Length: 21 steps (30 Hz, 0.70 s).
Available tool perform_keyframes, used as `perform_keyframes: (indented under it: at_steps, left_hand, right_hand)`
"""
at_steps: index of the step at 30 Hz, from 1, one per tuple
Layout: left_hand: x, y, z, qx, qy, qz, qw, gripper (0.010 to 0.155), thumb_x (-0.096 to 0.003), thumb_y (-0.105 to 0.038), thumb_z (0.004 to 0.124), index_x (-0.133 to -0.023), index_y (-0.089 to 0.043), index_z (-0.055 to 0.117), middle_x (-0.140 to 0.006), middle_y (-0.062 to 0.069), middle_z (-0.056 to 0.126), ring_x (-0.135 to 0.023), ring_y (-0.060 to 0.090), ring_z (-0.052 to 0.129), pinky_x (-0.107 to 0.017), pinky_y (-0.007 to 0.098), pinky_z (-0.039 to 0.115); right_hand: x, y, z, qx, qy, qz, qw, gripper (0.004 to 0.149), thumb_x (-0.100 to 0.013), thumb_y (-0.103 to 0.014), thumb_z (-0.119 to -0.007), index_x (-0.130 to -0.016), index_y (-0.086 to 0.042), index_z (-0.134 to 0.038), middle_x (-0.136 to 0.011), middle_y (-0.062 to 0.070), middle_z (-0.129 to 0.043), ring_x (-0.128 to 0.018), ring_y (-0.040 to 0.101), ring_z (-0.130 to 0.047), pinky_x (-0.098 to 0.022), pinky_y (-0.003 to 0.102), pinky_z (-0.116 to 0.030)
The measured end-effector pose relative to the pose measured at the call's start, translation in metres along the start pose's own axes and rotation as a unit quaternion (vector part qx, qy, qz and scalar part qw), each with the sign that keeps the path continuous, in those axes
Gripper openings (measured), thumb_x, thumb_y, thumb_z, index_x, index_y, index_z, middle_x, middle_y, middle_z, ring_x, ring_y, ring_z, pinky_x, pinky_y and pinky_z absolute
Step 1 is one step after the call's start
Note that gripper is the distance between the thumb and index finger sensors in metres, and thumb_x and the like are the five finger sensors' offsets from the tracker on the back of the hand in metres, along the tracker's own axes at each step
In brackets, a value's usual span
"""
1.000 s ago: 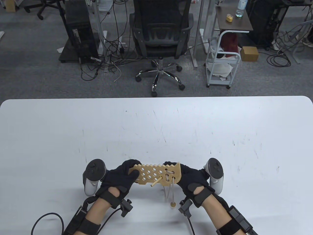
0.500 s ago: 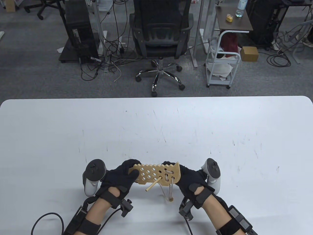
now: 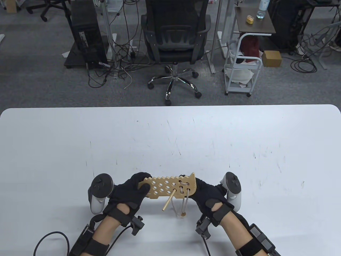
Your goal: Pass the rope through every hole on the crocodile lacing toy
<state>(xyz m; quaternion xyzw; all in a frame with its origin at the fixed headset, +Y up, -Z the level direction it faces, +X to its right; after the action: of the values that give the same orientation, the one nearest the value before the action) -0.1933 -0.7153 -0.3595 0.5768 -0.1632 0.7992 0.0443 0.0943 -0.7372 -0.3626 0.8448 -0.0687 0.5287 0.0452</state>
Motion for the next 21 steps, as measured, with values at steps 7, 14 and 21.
perform_keyframes:
  at_steps: [7,14,21]
  left_hand:
    - [0.001,0.0,-0.002,-0.004,-0.009,-0.003,1.0,0.053,-0.0395,-0.043,0.079,-0.09,-0.028,0.071,-0.076,-0.004,0.091,-0.055,0.022,0.098,-0.063,0.049,0.073]
    - [0.003,-0.002,-0.011,-0.01,-0.038,-0.002,0.999,0.053,-0.0395,-0.043,0.079,-0.09,-0.028,0.071,-0.076,-0.004,0.091,-0.055,0.022,0.097,-0.063,0.049,0.073]
    - [0.005,-0.003,-0.016,-0.039,-0.065,-0.004,0.997,0.053,-0.0395,-0.043,0.079,-0.09,-0.028,0.071,-0.076,-0.004,0.091,-0.055,0.022,0.098,-0.063,0.049,0.073]
  right_hand:
    - [0.001,0.003,0.015,0.001,0.036,-0.011,0.999,0.046,-0.049,-0.019,-0.074,-0.095,-0.021,-0.074,-0.09,0.01,-0.087,-0.083,0.039,-0.079,-0.061,0.062,-0.058]
    - [0.004,0.001,0.026,0.03,0.068,-0.018,0.997,0.045,-0.049,-0.022,-0.075,-0.094,-0.02,-0.073,-0.091,0.01,-0.083,-0.083,0.04,-0.078,-0.061,0.06,-0.058]
    - [0.008,-0.012,0.037,0.113,0.114,0.01,0.987,0.042,-0.048,-0.038,-0.082,-0.087,-0.022,-0.08,-0.073,0.005,-0.092,-0.066,0.034,-0.088,-0.053,0.055,-0.066]
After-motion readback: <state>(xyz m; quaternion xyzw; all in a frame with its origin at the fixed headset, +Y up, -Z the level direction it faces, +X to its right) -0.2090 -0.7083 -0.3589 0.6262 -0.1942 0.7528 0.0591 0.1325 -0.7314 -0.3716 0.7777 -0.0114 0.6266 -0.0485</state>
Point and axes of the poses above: the tracker on the back of each hand, its own y axis roughly to the little-finger side, its own x axis roughly from the fingertips to the wrist, z = x × y, the point moved 4 cm from there along -x, roughly from the wrist to the fingertips
